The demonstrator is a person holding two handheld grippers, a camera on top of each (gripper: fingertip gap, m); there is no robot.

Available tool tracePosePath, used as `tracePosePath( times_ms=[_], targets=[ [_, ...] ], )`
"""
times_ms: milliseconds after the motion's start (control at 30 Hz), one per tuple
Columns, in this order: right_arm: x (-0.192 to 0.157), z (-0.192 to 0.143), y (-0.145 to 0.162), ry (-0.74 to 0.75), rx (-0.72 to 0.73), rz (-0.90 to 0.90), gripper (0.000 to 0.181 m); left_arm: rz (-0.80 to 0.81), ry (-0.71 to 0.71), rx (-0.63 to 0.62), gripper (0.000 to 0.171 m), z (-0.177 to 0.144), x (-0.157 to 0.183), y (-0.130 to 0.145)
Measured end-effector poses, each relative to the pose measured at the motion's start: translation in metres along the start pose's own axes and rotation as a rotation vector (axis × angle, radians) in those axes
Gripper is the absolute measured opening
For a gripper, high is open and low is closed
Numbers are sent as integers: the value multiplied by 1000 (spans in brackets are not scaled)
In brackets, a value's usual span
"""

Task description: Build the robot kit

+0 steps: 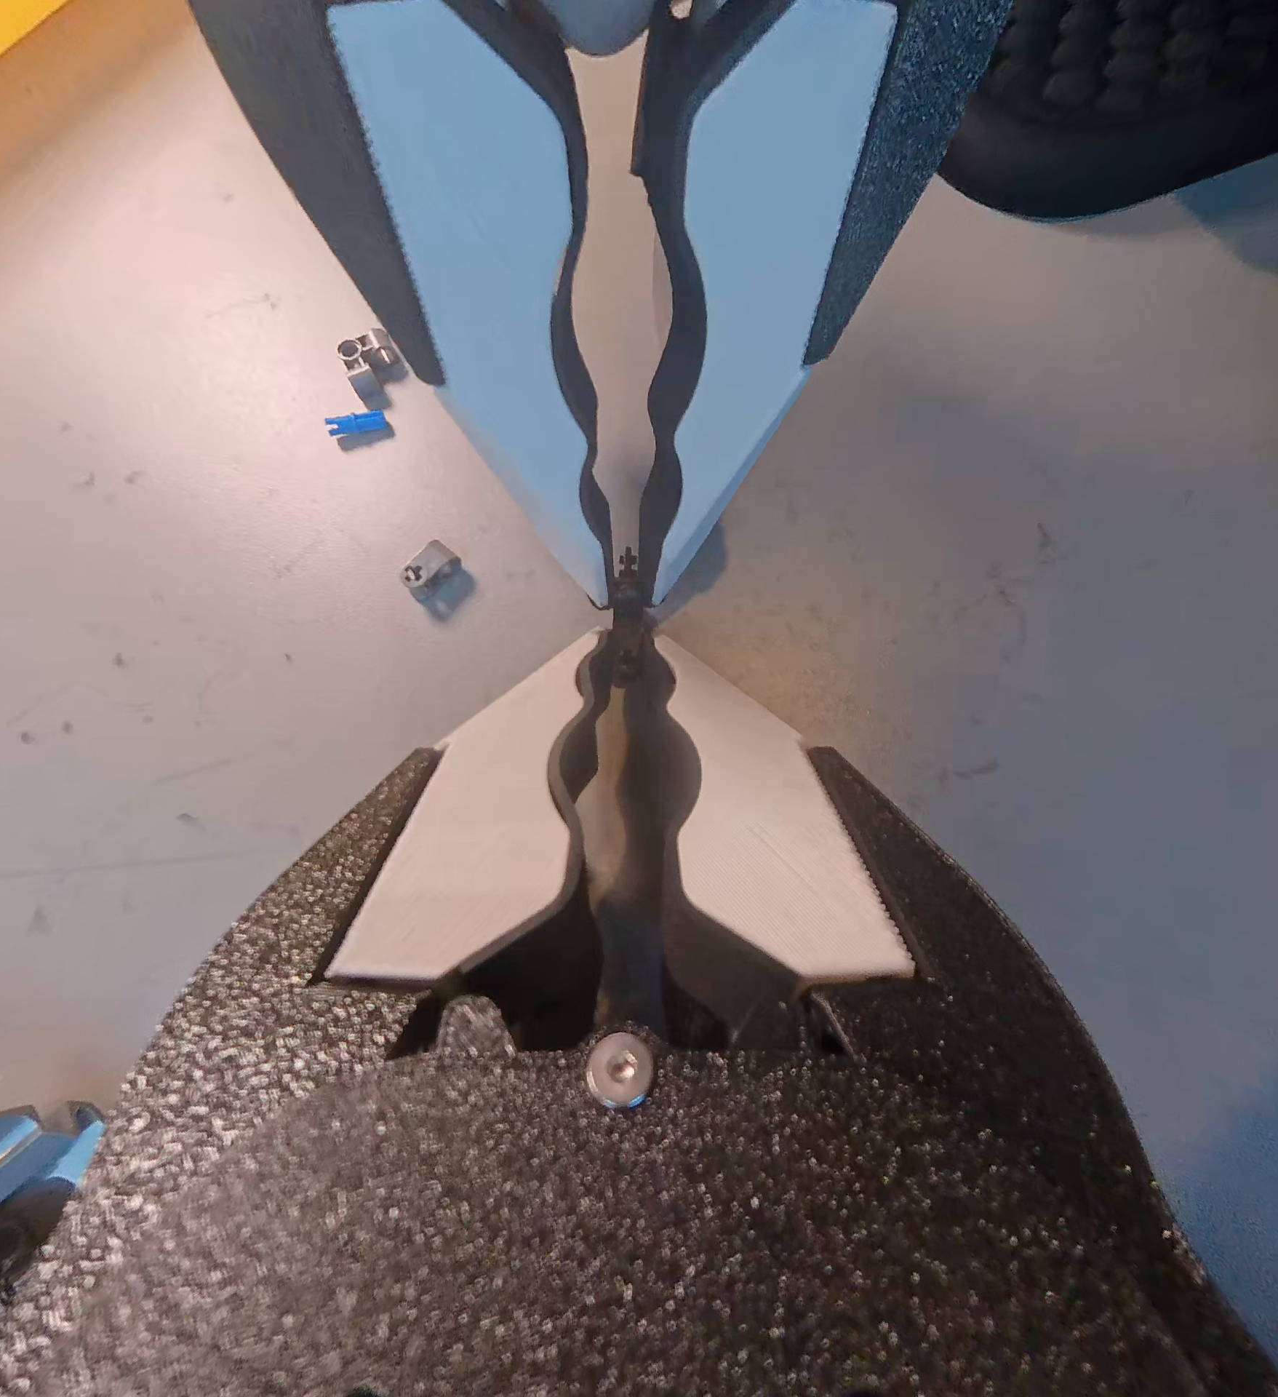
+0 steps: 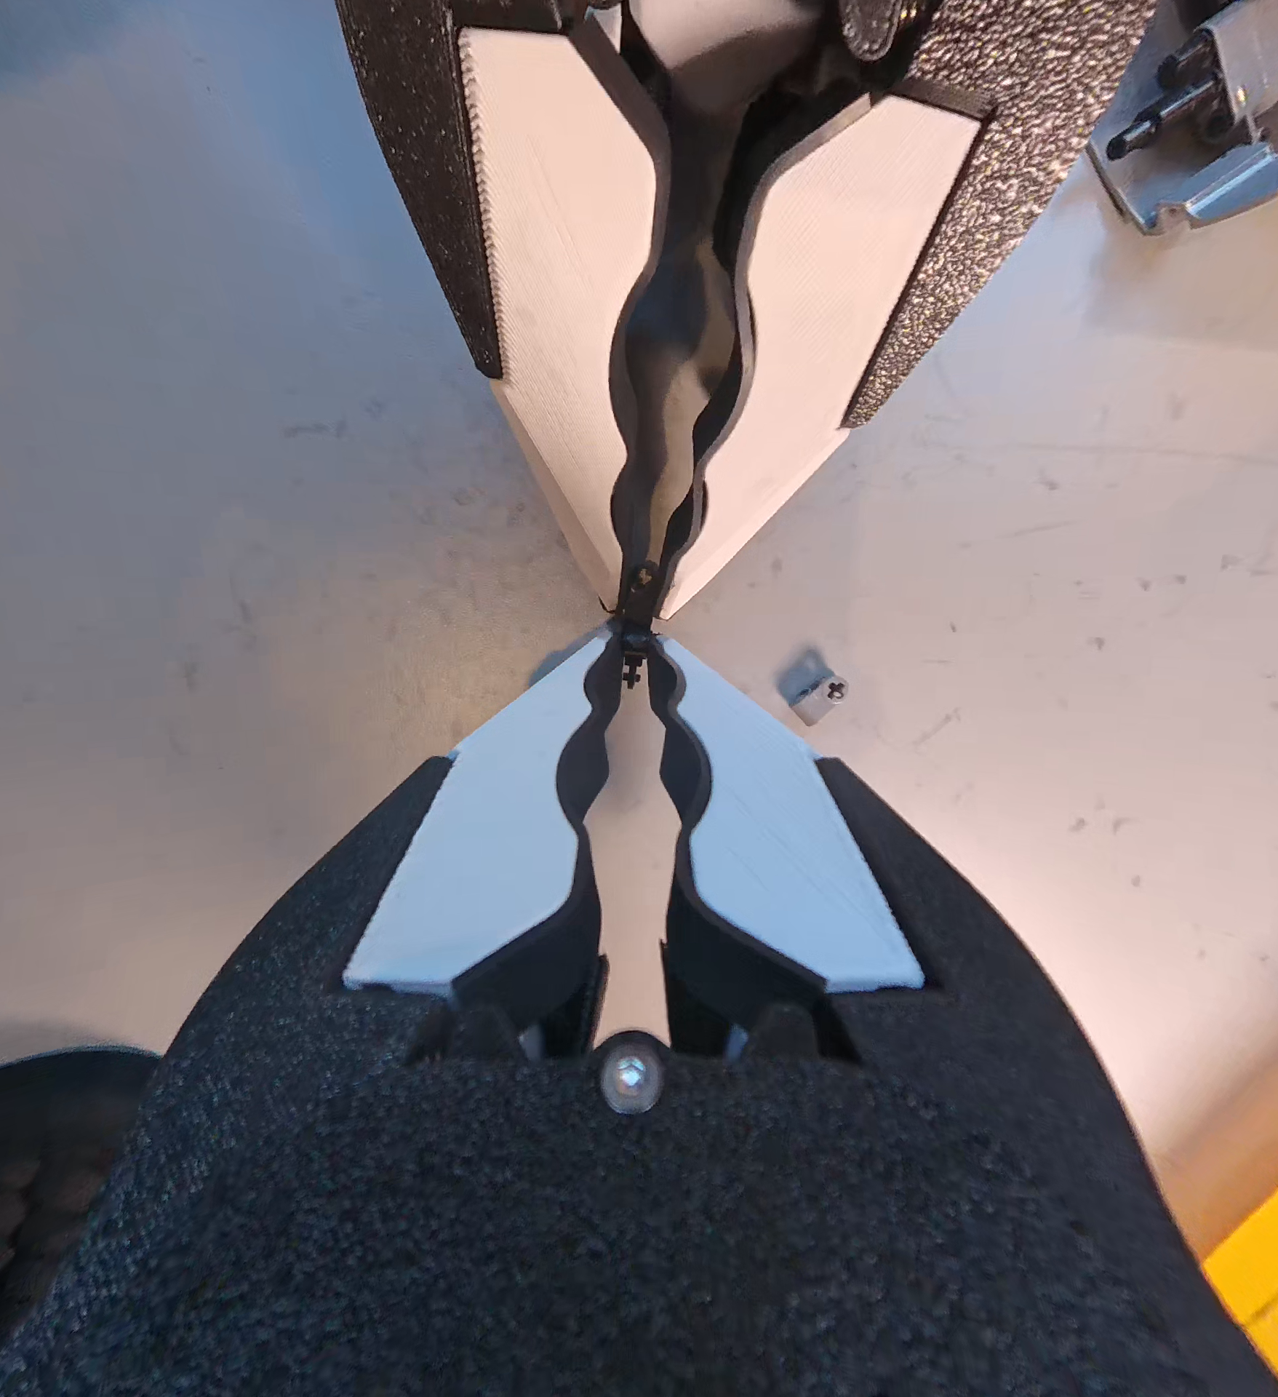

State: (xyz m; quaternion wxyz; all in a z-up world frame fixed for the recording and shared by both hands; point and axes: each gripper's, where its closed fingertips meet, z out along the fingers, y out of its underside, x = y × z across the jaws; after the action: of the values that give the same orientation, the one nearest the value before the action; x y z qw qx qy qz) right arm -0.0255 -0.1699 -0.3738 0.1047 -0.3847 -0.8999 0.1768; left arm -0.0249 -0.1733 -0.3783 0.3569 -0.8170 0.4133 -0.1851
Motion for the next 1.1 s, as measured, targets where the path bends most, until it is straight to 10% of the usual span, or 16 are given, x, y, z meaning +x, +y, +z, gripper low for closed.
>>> tracePosePath(
  times_ms=[800, 1100],
  targets=[
    [1, -3, -3, 1, 95, 68, 6, -1, -19, 0, 7, 0, 0, 0],
    [10, -27, -7, 77, 334, 99, 18, 9, -32, 0, 7, 0, 0, 0]
  ],
)
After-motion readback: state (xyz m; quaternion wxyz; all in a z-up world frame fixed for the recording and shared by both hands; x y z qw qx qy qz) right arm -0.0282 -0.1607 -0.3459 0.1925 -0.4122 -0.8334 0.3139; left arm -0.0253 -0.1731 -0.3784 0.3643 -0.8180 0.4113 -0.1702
